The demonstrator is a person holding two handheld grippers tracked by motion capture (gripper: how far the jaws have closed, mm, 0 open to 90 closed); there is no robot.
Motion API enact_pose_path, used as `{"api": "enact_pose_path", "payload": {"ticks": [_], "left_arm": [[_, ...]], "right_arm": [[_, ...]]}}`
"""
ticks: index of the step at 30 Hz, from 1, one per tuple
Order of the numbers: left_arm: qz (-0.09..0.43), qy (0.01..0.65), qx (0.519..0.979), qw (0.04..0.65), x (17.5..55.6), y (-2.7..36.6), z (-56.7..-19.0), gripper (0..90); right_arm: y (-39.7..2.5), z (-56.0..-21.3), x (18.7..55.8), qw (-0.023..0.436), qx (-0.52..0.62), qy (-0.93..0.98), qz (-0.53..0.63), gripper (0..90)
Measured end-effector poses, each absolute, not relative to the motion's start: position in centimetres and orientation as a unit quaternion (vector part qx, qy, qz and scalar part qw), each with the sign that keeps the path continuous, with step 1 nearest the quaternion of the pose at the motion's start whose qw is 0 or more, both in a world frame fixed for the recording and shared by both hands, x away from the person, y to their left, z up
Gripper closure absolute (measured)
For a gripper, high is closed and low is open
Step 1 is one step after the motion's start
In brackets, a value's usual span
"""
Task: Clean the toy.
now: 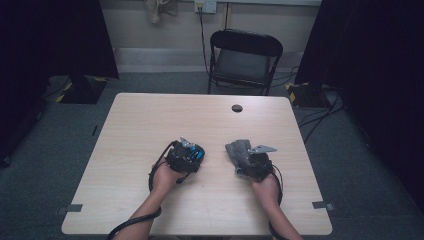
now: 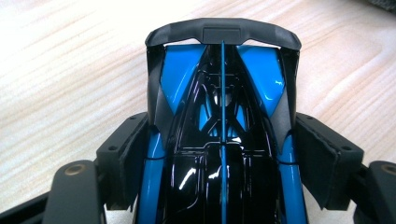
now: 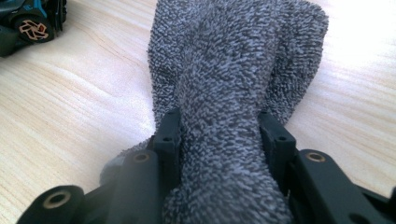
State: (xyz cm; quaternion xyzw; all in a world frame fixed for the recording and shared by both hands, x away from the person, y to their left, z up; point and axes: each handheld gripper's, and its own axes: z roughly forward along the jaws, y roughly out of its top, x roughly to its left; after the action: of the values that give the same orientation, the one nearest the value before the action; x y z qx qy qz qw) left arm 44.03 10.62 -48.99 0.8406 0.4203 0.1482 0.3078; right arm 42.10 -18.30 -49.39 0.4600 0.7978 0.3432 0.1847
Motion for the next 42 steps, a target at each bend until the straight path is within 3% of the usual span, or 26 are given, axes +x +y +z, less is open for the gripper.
{"api": "enact_pose_path", "payload": {"ticks": [5,10,14,17,19,29,42], "left_arm": [[0.148,0.426,0.841,0.299,44.3,10.3,-48.8,25.0],[0.143,0.436,0.836,0.302,44.9,9.7,-48.5,15.9],[0.141,0.447,0.834,0.290,45.7,9.2,-48.8,15.4],[0.145,0.453,0.830,0.293,45.8,9.0,-48.9,16.7],[0.142,0.450,0.832,0.292,45.8,8.9,-48.8,24.1],[0.148,0.424,0.840,0.305,45.5,9.1,-48.7,25.4],[0.141,0.406,0.836,0.341,44.8,9.5,-45.8,25.7]], "right_arm": [[-18.3,-49.4,42.1,0.183,0.460,0.798,0.345,59.2],[-18.3,-49.4,42.1,0.184,0.461,0.796,0.346,59.0],[-18.4,-49.4,42.1,0.183,0.460,0.796,0.346,58.9],[-18.4,-49.4,42.1,0.183,0.460,0.796,0.348,58.9],[-18.4,-49.4,42.1,0.183,0.460,0.796,0.348,58.9],[-18.4,-49.4,42.1,0.183,0.461,0.796,0.346,58.9],[-18.4,-49.5,42.0,0.185,0.461,0.795,0.349,58.9]]}}
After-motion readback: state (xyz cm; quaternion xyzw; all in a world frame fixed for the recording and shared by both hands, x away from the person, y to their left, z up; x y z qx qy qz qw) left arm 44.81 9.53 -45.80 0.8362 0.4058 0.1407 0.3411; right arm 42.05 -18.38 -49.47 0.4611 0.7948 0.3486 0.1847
